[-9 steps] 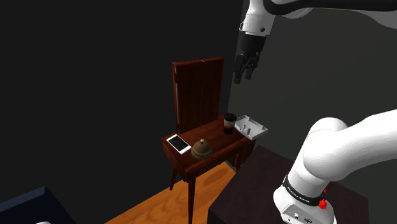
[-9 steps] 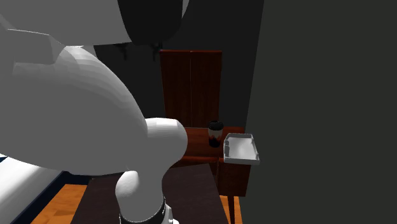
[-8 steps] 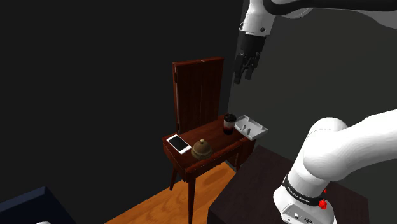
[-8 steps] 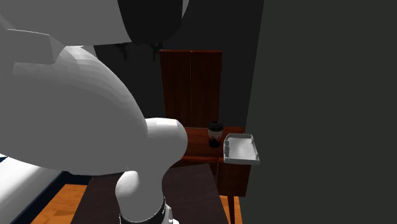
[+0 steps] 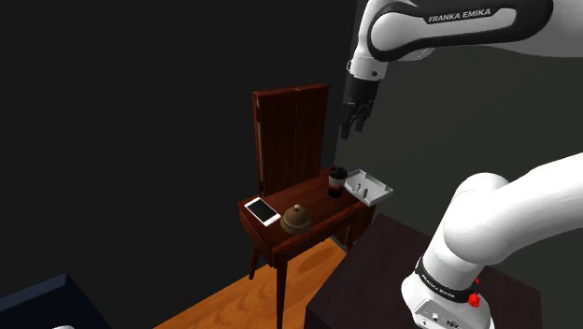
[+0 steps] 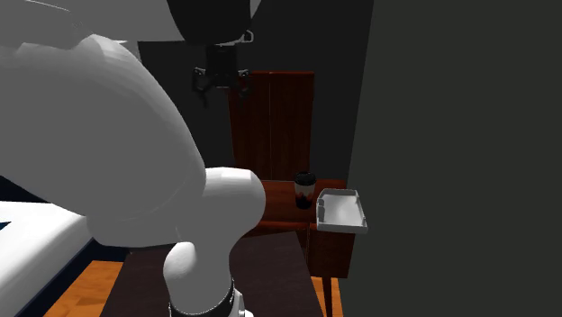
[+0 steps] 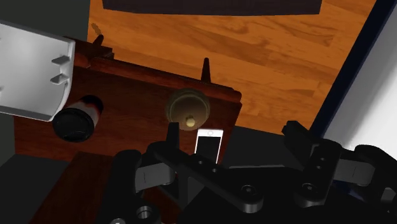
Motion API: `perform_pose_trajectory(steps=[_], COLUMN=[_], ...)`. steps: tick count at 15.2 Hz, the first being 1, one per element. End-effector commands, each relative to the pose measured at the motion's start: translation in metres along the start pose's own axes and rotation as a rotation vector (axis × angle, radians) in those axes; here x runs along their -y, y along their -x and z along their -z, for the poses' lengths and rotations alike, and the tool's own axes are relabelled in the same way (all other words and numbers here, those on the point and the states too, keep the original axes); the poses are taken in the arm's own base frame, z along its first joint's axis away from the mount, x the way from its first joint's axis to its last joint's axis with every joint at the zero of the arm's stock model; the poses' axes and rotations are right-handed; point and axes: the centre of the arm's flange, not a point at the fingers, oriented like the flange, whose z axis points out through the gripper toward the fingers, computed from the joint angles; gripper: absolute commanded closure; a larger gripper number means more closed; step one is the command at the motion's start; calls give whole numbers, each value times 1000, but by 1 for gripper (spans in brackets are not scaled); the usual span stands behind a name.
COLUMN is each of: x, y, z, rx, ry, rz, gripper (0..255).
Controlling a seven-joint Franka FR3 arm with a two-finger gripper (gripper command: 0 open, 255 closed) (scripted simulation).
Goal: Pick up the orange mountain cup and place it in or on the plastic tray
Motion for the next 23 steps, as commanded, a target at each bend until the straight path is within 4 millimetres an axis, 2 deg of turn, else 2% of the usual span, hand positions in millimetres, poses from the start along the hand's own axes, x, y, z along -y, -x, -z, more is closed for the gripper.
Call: perform_pose_trajectory(steps=[1,23], x=[-19,-207], y=[-7,-85], z=[-17,-220], rx=[1,33], ry=[4,43], rz=[1,4], gripper=[0,0])
